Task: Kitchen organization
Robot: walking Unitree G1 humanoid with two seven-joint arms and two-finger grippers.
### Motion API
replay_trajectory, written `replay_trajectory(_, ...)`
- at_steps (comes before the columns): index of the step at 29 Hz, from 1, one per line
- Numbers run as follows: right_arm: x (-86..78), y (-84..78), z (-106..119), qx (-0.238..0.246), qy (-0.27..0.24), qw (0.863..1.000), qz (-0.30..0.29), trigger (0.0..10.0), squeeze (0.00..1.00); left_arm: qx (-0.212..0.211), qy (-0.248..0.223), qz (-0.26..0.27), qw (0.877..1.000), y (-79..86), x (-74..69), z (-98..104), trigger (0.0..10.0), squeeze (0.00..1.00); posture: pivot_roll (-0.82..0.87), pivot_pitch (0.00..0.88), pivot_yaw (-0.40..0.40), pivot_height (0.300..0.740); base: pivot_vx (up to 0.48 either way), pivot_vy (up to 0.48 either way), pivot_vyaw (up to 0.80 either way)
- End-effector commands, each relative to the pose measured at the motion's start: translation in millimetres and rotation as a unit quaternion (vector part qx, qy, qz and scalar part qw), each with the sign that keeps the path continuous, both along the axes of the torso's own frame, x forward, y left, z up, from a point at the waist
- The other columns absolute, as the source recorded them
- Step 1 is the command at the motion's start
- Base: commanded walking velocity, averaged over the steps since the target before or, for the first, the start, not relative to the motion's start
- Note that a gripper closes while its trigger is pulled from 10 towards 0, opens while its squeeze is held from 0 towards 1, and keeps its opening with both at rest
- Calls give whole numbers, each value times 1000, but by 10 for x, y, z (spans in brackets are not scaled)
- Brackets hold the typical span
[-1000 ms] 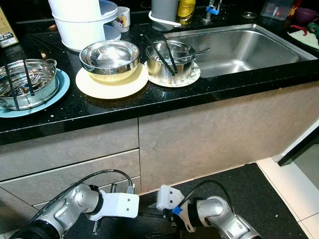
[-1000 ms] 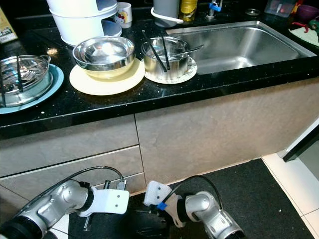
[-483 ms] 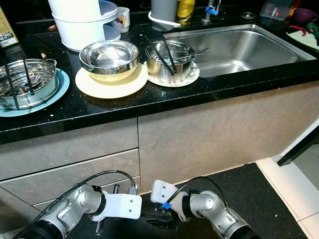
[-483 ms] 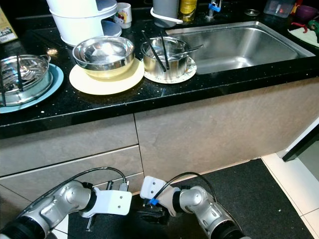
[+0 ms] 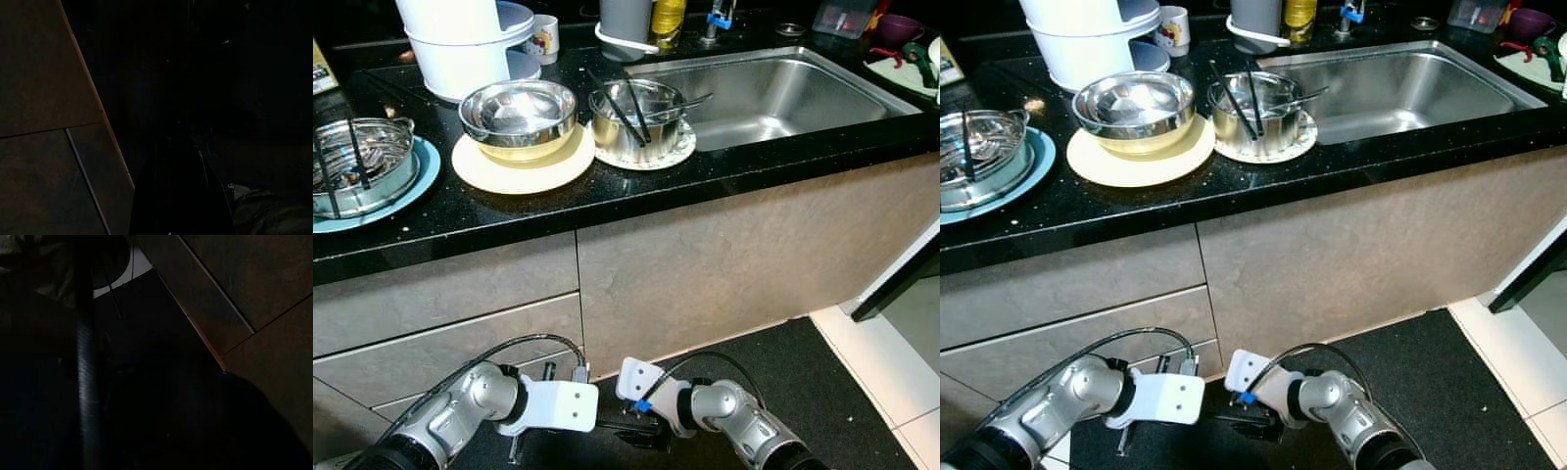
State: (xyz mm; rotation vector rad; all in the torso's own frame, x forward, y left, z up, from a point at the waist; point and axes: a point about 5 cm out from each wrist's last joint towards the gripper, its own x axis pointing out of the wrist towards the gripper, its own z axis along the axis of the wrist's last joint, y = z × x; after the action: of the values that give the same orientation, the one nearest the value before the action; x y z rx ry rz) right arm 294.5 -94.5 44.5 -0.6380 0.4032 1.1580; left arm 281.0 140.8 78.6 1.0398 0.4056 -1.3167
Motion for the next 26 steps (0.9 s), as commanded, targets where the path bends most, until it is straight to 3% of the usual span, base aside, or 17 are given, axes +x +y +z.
replay_trajectory(1, -12, -9, -23, 3, 3, 1000, -1, 0, 0, 9, 16, -4, 1000, 16, -63, -74, 0, 0, -94, 257, -25, 740, 0, 0, 0)
replay_trajectory(21, -3, 3, -23, 15, 3, 1000, 3, 0, 0, 24, 27, -14, 999, 27, -92, -110, 0, 0, -92, 253, -19, 740, 0, 0, 0)
replay_trajectory(23, 0, 12, -16, 13, -5, 1000, 6, 10000, 0, 25, 29, -15, 999, 30, -94, -111, 0, 0, -91, 253, -18, 740, 0, 0, 0)
replay_trajectory(24, 0, 12, -16, 13, -5, 1000, 6, 10000, 0, 25, 29, -15, 999, 30, -94, -111, 0, 0, -91, 253, -18, 740, 0, 0, 0)
replay_trajectory(25, -3, 25, -9, 22, -2, 1000, 6, 10000, 1000, 26, 30, -15, 999, 33, -95, -111, 0, 0, -90, 254, -16, 740, 0, 0, 0)
replay_trajectory(26, -9, 40, -5, 32, 7, 999, 5, 10000, 1000, 27, 30, -15, 999, 39, -96, -112, 0, 0, -89, 254, -15, 740, 0, 0, 0)
